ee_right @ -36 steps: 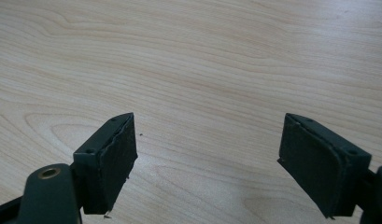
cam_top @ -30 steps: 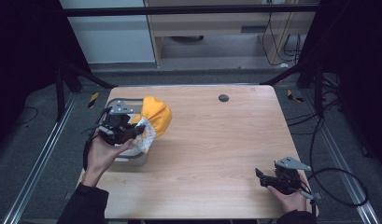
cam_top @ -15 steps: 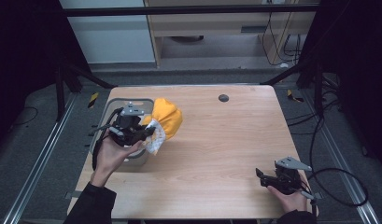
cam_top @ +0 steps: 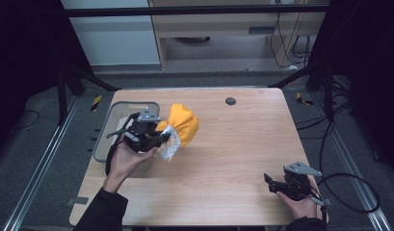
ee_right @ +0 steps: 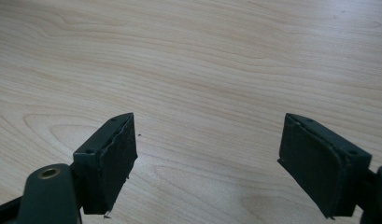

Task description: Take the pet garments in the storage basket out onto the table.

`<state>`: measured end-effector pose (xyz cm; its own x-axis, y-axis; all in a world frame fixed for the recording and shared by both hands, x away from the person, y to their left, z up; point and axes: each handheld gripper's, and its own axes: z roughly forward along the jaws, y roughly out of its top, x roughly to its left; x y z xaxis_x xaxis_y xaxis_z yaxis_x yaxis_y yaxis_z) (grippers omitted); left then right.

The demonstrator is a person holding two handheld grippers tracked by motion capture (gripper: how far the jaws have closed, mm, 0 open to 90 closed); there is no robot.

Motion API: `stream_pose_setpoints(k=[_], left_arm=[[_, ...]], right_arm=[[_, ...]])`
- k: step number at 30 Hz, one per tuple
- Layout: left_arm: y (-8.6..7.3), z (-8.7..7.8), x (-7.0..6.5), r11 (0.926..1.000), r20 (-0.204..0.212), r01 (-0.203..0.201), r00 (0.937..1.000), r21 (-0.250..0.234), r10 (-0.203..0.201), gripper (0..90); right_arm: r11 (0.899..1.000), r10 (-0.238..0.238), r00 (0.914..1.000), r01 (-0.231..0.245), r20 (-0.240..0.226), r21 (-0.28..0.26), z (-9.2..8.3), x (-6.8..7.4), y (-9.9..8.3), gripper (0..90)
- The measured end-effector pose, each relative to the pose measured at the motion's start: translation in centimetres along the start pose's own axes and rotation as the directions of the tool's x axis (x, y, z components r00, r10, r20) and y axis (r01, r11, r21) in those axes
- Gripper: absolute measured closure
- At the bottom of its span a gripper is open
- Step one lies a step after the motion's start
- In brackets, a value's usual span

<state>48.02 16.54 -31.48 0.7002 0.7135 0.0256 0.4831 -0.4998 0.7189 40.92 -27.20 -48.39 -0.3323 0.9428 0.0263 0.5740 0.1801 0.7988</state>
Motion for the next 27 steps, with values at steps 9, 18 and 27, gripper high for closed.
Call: stream_pose_setpoints(k=[9,18,27], left_arm=[[0.2,1.5,-1.1,0.9996,0.024,-0.023,0.9995,0.019,0.022,81.8],[-0.1,3.3,-2.0,0.9988,0.052,-0.029,0.9983,0.04,0.027,81.8],[-0.4,5.1,-3.0,0.9979,0.085,-0.037,0.9959,0.054,0.032,81.8]], right_arm=[[1.0,-0.002,1.0,0.002,-0.001,0.0,0.0,0.0,0.0,18.8],[1.0,-0.001,1.0,0.001,-0.001,0.0,0.0,0.0,0.0,18.8],[1.0,-0.002,1.0,0.002,-0.001,0.0,0.0,0.0,0.0,18.9]])
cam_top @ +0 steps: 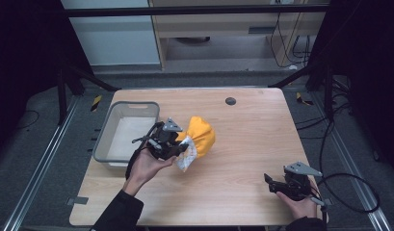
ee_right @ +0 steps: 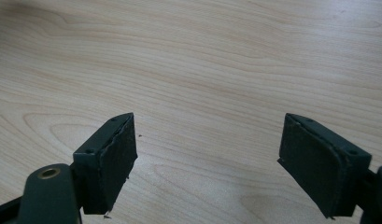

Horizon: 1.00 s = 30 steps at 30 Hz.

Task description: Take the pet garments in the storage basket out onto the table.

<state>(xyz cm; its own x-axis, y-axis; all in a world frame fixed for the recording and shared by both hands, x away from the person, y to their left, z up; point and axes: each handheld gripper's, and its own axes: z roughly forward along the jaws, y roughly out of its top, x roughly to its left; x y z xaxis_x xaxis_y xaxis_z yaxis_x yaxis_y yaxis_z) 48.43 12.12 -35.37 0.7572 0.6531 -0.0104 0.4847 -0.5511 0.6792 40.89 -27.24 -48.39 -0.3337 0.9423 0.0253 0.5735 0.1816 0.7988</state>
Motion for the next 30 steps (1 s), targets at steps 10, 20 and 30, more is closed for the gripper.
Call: stream_pose_setpoints(k=[10,20,30], left_arm=[[-0.1,2.0,-1.0,1.0,0.037,-0.001,0.9993,0.009,0.001,81.8],[0.0,3.7,-2.0,0.9996,0.061,-0.016,0.998,0.025,0.015,81.8],[-0.3,5.3,-2.7,0.9989,0.07,-0.025,0.9973,0.039,0.023,81.9]], right_arm=[[1.0,0.0,1.0,0.0,-0.001,0.001,0.0,0.0,0.0,18.9],[1.0,-0.001,1.0,0.001,0.0,0.001,0.0,0.0,0.0,18.9],[1.0,-0.001,1.0,0.001,0.0,0.001,0.0,0.0,0.0,18.9]])
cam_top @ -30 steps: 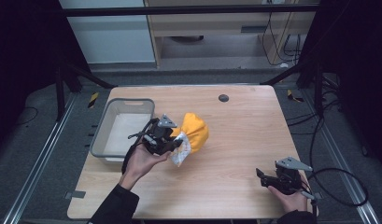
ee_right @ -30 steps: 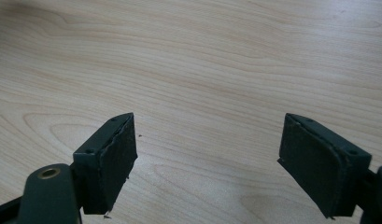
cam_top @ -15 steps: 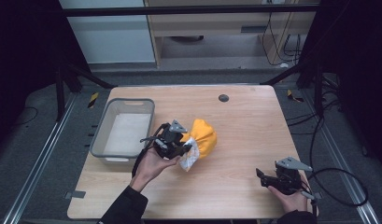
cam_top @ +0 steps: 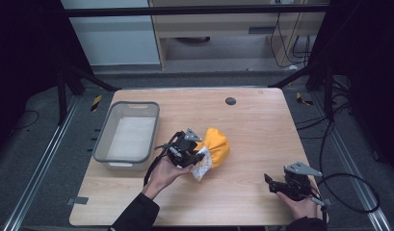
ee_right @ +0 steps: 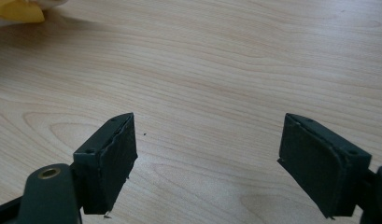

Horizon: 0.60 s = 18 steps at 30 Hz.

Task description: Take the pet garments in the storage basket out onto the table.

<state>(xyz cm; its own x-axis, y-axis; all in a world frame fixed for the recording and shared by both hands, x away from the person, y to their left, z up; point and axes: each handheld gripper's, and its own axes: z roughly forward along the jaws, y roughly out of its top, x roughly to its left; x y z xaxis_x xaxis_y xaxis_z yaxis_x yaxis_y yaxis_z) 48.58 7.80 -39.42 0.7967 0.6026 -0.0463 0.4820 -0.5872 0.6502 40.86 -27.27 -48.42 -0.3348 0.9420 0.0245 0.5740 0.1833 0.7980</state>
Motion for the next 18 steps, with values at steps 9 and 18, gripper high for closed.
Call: stream_pose_setpoints(k=[9,18], left_arm=[[-0.7,1.7,-0.5,0.9998,0.008,-0.005,1.0,0.019,0.004,81.8],[-1.4,2.9,-0.7,0.9987,0.009,-0.022,0.9997,0.046,0.022,79.4]], right_arm=[[1.0,0.001,1.0,-0.001,-0.001,0.002,0.0,0.0,0.0,18.9],[1.0,0.002,1.0,-0.002,0.0,0.0,0.0,0.0,0.0,18.8]])
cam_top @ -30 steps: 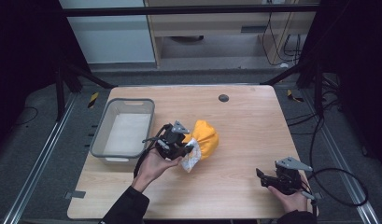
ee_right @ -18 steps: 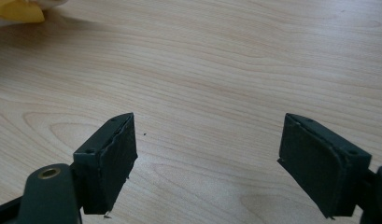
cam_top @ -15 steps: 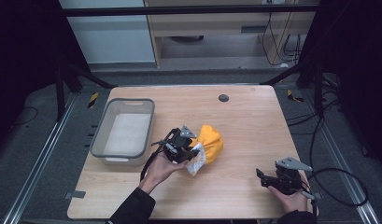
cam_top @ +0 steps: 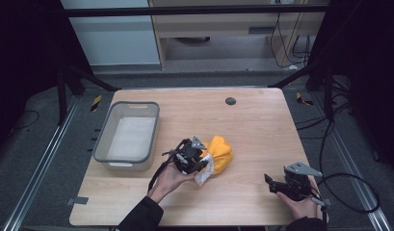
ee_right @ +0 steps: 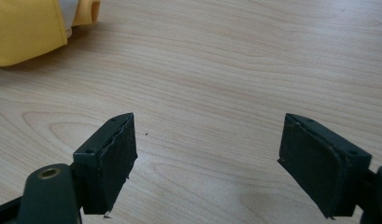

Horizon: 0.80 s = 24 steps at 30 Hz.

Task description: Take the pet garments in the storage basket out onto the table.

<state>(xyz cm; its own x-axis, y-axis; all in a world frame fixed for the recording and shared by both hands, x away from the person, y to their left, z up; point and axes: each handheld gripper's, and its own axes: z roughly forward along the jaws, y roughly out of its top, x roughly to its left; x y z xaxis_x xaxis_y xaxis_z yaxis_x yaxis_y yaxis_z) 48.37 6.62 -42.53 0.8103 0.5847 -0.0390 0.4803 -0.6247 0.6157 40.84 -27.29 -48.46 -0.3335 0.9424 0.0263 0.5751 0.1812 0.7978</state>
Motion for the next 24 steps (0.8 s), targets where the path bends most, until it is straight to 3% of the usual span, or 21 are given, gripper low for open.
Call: stream_pose_setpoints(k=[11,19,24], left_arm=[[-0.6,0.2,0.2,0.9999,-0.004,0.013,0.9999,-0.006,-0.013,63.2],[-1.2,-1.1,0.6,0.9989,0.002,0.012,0.9999,-0.046,-0.012,45.1],[-1.8,-2.0,1.0,0.9983,-0.024,0.01,0.9997,-0.057,-0.011,36.8]], right_arm=[[1.0,-0.002,1.0,0.002,0.003,0.0,0.0,0.0,-0.1,18.0],[1.0,0.003,1.0,-0.003,-0.002,0.006,0.0,0.0,-0.1,17.5],[1.0,0.004,1.0,-0.004,0.0,0.006,0.0,0.0,-0.1,17.2]])
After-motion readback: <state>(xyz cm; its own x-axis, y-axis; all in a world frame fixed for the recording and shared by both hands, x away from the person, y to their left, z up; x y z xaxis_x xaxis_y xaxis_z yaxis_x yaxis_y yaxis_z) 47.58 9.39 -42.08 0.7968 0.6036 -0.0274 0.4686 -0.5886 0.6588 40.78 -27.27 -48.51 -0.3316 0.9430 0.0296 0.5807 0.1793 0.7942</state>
